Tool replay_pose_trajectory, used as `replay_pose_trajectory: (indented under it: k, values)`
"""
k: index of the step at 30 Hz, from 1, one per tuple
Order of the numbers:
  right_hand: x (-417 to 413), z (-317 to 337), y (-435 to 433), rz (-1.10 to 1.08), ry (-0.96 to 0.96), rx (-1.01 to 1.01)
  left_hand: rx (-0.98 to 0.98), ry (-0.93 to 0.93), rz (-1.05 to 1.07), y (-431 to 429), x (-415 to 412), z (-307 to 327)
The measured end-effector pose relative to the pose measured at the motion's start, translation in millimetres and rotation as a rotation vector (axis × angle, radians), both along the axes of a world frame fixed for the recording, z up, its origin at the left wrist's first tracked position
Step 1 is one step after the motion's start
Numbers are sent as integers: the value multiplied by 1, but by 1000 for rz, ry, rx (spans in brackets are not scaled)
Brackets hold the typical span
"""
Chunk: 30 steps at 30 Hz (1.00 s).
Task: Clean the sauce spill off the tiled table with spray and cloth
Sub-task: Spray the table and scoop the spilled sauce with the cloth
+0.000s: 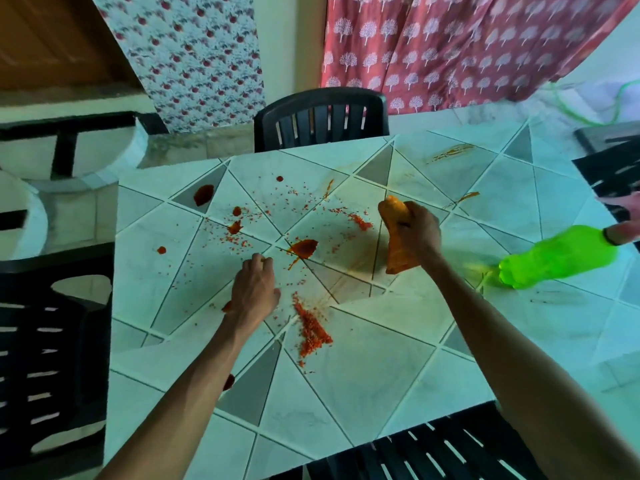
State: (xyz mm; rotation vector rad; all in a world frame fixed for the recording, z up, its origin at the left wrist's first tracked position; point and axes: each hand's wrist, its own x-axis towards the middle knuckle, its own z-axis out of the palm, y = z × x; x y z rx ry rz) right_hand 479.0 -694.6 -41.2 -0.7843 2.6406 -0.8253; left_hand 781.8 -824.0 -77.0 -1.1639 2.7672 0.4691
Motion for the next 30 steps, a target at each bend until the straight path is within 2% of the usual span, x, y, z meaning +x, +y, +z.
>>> replay_pose_trajectory:
  k: [3, 6, 11, 14, 21, 30]
  values:
    - [-21, -14, -40, -8, 125, 84, -28, -33, 5, -15, -2, -1]
    - [-26, -27, -71, 23, 164, 129, 16, -74, -10, -28, -3, -7]
    - [-2, -36, -98, 246, 148, 256, 80, -59, -4, -28, -1, -16]
    - [24, -38, -94, 372, 158, 260, 84, -22, -1, -27, 2, -18]
    - [118, -41, -59, 592, 14, 215, 104, 84, 4, -30, 7, -15]
    - [202, -43, -9, 690, 6, 188, 154, 82, -22, -35, 11, -7]
